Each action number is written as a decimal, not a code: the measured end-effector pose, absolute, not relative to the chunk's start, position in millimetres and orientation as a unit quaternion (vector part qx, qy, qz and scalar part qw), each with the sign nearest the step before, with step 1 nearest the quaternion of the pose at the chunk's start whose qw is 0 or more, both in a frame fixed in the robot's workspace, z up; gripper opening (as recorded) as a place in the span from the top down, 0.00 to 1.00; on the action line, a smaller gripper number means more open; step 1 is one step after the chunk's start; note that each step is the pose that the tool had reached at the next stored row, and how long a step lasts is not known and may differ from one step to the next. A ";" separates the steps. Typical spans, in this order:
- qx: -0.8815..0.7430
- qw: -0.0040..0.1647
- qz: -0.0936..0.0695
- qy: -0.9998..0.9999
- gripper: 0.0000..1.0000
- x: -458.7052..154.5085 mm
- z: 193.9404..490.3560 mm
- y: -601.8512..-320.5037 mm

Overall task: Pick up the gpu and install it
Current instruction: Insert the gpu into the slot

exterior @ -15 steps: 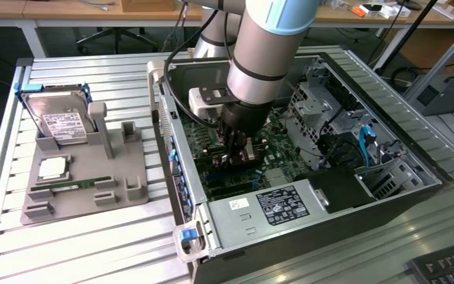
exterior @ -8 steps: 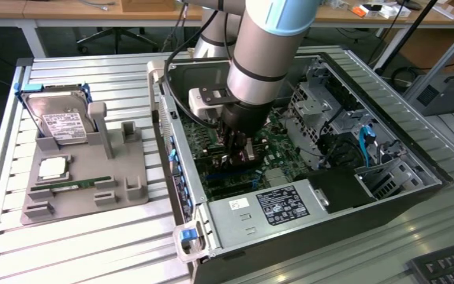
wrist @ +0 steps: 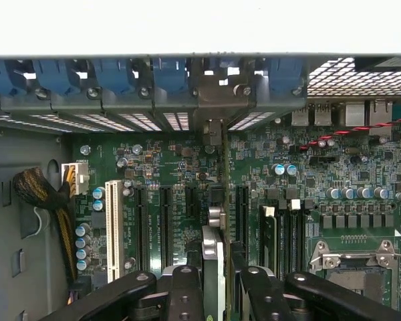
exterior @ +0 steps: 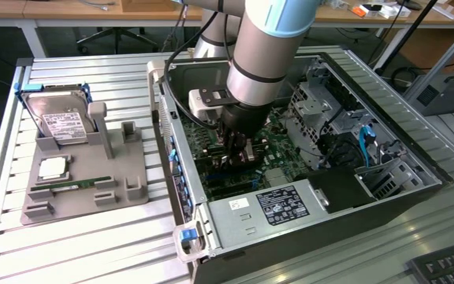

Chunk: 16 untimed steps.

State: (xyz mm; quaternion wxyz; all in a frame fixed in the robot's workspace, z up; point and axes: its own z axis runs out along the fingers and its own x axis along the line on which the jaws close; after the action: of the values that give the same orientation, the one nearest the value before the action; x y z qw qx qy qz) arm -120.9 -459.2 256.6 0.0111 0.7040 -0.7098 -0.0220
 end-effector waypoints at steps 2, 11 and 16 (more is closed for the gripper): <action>0.704 0.011 -0.022 -0.710 0.73 -120.9 256.6 -459.2; 0.704 0.012 -0.022 -0.710 0.60 -120.9 257.3 -459.2; 0.704 0.014 -0.018 -0.710 0.60 -121.0 281.8 -456.8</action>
State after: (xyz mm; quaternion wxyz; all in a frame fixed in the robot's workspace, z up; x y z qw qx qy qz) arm -121.0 -456.8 281.8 0.0142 0.7039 -0.7099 -0.0181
